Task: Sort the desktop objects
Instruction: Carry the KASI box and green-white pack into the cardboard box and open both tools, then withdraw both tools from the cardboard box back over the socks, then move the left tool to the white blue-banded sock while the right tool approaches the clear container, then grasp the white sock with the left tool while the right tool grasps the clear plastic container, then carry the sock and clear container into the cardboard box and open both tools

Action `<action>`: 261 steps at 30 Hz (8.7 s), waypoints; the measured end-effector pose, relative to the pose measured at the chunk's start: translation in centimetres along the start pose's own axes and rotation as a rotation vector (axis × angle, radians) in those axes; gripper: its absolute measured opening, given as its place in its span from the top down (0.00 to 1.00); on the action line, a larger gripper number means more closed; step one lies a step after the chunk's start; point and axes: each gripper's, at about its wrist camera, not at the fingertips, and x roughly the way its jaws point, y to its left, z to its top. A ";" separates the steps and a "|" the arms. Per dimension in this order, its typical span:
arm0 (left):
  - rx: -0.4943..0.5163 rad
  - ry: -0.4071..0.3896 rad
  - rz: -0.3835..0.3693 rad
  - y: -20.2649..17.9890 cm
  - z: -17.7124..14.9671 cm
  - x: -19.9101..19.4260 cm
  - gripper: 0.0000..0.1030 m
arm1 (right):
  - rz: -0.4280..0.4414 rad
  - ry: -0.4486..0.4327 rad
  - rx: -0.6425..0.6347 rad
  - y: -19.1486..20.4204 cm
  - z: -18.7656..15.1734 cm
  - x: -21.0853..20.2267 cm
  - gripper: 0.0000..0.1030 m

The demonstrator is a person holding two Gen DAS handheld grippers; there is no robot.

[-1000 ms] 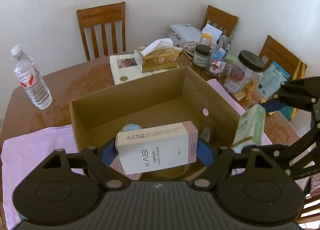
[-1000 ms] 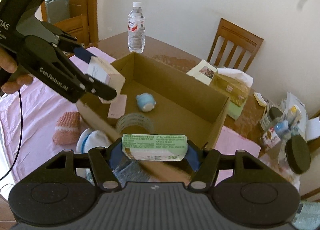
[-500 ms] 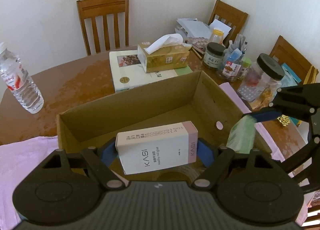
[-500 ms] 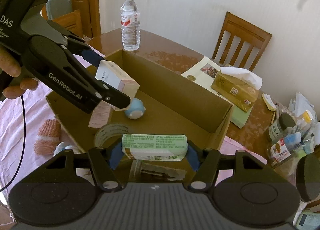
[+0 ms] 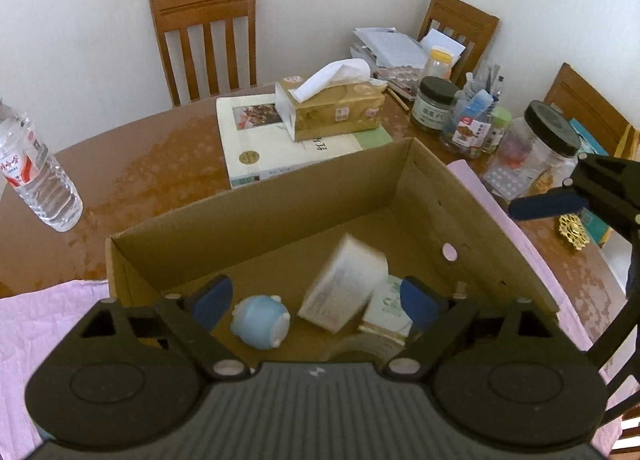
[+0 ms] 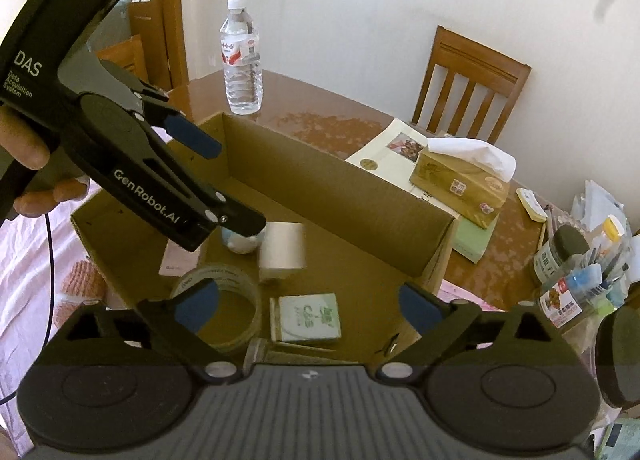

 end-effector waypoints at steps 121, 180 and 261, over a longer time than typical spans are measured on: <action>0.093 0.071 0.003 -6.1 -22.9 -2.9 0.22 | -0.119 0.141 0.224 6.7 -18.7 -2.3 0.00; 0.101 0.069 -0.053 -5.0 -22.2 -3.0 0.39 | -0.104 0.329 0.397 5.0 -16.4 0.1 0.17; 0.017 -0.042 0.039 3.3 -1.9 -2.5 0.18 | 0.026 0.138 0.171 -1.7 3.2 2.1 0.06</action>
